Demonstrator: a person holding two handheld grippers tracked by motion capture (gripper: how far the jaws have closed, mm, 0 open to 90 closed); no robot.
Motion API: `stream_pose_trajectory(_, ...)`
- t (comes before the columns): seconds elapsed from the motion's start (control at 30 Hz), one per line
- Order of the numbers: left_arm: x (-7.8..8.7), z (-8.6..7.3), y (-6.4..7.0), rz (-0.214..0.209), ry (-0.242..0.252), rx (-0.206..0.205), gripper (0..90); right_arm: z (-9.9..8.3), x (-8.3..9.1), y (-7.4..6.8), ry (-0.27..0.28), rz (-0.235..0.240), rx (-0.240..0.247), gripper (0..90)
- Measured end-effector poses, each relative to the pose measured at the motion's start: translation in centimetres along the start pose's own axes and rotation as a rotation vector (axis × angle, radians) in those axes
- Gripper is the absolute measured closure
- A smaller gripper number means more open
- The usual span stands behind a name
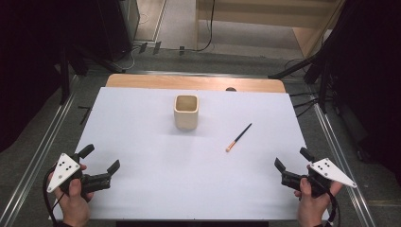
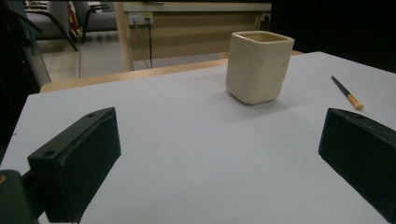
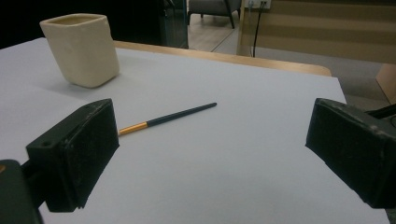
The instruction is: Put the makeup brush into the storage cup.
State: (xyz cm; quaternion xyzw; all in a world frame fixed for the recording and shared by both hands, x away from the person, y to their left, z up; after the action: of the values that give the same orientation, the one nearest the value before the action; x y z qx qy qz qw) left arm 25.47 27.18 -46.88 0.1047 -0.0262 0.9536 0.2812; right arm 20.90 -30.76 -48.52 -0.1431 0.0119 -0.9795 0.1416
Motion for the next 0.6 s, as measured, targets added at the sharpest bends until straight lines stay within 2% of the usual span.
stream_pose_trajectory(0.27,-0.2,-0.2,0.4,-0.007,-0.015,-0.017,0.0,0.1,-0.2,-0.3,-0.013,0.001,0.014,2.8)
stream_pose_trajectory(0.6,-0.5,-0.3,0.7,-0.005,-0.022,-0.024,0.0,0.9,-1.4,-1.5,-0.046,0.041,0.037,2.8)
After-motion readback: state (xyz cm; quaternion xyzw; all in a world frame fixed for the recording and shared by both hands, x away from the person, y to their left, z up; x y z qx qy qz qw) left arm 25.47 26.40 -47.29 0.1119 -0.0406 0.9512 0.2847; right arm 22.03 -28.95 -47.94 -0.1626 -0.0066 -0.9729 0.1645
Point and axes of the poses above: each handheld gripper's, and its own axes: x roughly backward along the jaws, z roughly out of its top, y roughly to its right, the point moved 4 cm from there along -x, roughly forward along the jaws, and after that the axes turned 2 degrees about y, right-handed, at the moved point
